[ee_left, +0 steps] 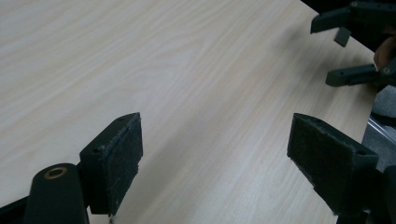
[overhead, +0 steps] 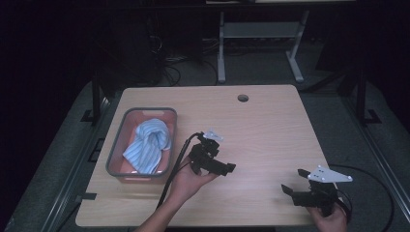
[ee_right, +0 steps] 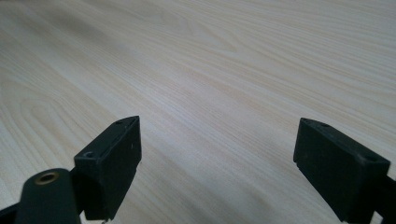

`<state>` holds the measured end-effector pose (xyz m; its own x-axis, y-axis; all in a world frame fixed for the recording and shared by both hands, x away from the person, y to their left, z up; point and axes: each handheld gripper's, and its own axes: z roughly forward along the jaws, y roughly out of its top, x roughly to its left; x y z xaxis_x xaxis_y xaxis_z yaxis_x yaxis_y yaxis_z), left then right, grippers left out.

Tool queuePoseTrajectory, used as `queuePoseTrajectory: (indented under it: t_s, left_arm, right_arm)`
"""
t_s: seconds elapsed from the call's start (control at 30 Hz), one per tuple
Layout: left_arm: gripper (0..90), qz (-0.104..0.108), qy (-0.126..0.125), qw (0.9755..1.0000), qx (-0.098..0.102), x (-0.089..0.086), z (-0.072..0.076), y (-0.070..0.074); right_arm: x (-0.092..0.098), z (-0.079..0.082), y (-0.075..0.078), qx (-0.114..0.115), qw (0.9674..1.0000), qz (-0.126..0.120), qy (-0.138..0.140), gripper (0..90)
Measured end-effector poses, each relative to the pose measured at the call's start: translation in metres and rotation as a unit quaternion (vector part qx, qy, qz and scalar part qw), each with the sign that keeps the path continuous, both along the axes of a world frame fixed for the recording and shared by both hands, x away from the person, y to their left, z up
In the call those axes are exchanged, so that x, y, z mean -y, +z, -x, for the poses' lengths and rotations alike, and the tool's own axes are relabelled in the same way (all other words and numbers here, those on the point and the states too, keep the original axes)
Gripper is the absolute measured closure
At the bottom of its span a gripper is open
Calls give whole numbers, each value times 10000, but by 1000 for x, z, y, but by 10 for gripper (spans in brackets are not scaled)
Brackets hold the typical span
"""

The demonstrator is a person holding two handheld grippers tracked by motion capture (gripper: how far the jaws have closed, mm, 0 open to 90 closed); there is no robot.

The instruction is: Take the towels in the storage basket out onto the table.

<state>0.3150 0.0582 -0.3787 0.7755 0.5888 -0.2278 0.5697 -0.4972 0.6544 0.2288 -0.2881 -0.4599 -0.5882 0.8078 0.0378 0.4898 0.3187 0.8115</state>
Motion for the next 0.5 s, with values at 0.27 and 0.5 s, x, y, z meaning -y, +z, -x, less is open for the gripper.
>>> queuePoseTrajectory:
  t_s: [0.27,0.5]
  left_arm:
    - [178,-146,168,9997,-97,-7,-21,22]
    - [178,-45,459,9985,-305,-32,-37,30]
  right_arm:
    - [-1,0,1,15,10000,23,12,147]
    - [0,1,1,37,10000,13,-5,147]
